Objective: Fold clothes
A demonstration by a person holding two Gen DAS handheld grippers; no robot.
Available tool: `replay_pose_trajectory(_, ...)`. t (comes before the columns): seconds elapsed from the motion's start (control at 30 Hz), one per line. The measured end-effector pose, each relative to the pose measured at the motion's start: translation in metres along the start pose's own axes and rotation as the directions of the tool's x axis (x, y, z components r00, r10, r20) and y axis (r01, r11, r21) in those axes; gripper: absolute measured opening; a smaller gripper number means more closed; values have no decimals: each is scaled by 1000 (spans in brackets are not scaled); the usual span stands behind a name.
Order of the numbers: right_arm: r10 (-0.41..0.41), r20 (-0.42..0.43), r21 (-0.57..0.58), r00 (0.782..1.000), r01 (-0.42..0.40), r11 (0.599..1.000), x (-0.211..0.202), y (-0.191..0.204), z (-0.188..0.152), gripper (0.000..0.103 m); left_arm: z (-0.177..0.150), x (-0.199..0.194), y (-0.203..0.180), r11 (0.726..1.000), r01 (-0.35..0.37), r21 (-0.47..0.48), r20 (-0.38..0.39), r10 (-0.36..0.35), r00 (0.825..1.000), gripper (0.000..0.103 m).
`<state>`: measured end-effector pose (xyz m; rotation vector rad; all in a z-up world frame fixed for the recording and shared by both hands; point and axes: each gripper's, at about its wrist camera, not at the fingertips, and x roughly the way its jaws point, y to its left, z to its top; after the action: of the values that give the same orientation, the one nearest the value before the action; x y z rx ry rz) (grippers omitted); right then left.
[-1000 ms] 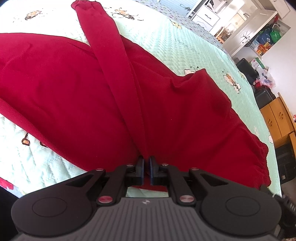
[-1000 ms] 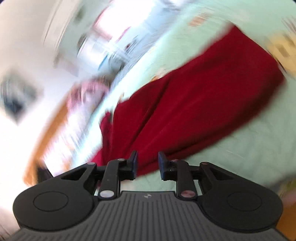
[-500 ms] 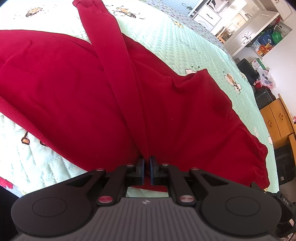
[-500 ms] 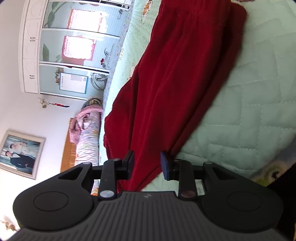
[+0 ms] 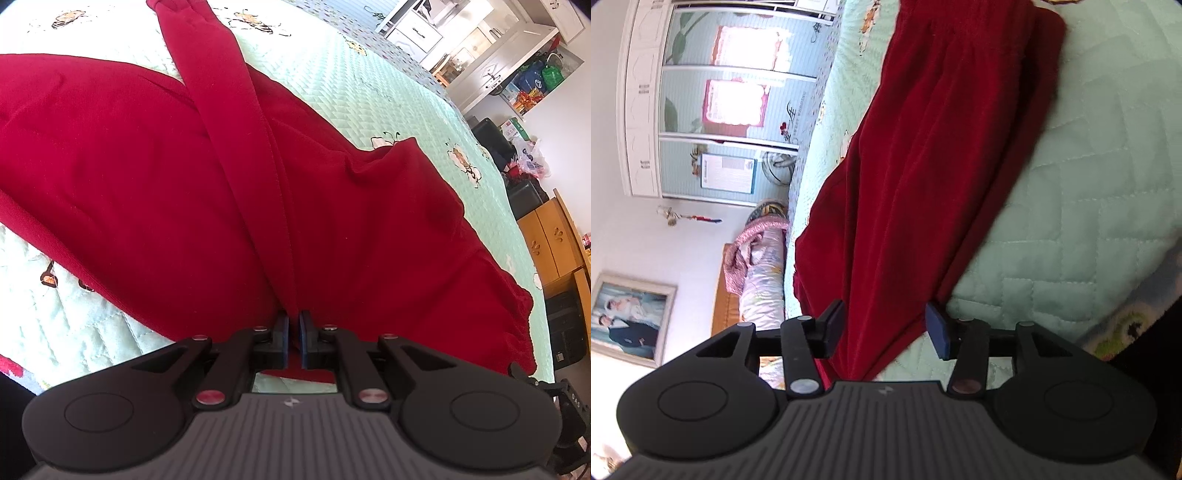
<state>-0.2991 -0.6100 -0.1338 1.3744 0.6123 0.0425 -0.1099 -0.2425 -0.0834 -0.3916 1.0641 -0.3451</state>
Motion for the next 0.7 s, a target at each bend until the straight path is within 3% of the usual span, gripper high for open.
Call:
replay_pose_trajectory(0.2,-11,4,22,1000,10,1000,1,0,2,50,0,1,2,1000,8,-2,-2,-8,1000,8)
replay_pose_trajectory(0.37,-24,27,112,999,21,994,7,4,6,50,0,0,3,1000,12,4,0,-12,1000,8)
replay_pose_trajectory(0.47,-43,44,84,998,39,996,14,11,8,49,0,0,4,1000,14,7,1,-14,1000,8)
replay_pose_trajectory(0.53,-57,53,58,997,54,997,16,13,9,40,0,0,4,1000,17,6,0,-17,1000,8)
replay_pose_trajectory(0.6,-71,62,33,996,69,997,18,14,9,15,0,0,5,1000,21,0,-2,-21,1000,8)
replay_pose_trajectory(0.63,-67,71,28,995,65,997,18,13,10,7,0,0,5,1000,23,-3,-3,-23,1000,8)
replay_pose_trajectory(0.7,-53,91,21,994,52,998,16,10,11,2,0,-1,7,999,32,-20,-2,-32,999,9)
